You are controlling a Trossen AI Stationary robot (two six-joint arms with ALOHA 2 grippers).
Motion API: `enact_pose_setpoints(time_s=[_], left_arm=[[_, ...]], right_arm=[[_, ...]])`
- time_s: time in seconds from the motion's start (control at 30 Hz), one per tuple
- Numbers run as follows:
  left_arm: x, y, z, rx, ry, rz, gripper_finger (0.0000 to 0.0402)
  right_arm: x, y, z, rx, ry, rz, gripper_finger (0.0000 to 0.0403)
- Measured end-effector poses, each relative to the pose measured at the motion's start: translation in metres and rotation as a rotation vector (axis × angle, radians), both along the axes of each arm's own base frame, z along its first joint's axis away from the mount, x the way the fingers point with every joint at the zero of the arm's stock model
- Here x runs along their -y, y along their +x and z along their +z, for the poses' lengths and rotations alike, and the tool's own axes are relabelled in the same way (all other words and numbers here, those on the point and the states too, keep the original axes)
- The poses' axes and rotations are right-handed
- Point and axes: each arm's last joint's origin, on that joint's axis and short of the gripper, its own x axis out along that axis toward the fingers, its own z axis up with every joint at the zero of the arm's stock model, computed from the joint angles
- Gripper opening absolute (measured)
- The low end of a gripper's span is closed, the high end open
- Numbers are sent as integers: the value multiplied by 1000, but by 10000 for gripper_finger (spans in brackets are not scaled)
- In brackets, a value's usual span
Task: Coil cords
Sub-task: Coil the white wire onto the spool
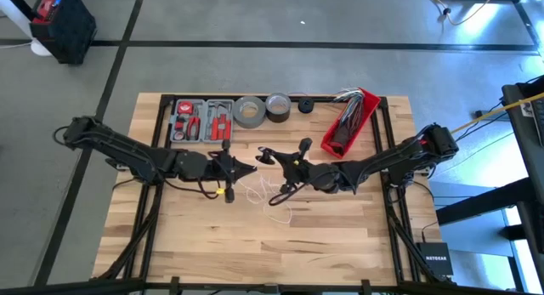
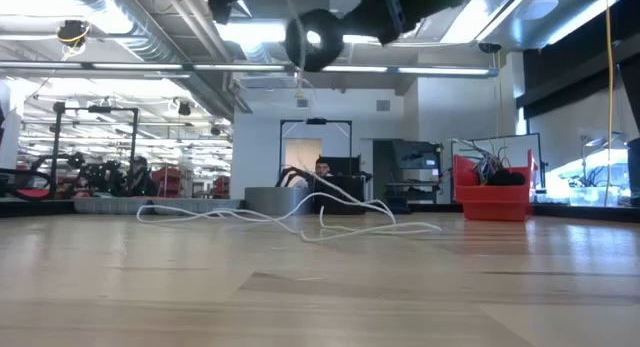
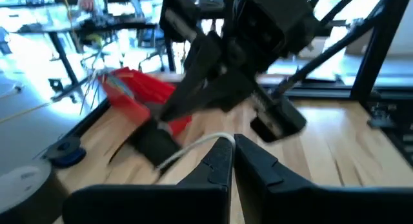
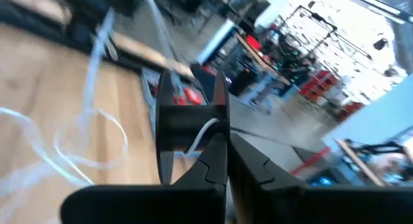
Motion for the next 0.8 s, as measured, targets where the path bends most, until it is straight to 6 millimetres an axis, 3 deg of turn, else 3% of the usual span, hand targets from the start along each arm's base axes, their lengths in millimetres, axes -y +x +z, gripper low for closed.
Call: enact_pose_setpoints(time_s=[0.3, 0.8], left_arm=[[3, 26, -11, 104, -21, -31, 2], [-12, 47, -38, 38, -40, 49, 3]], right_arm=[[0, 6, 2, 74, 125, 38, 5], [-2, 7, 20, 308, 239, 77, 5]])
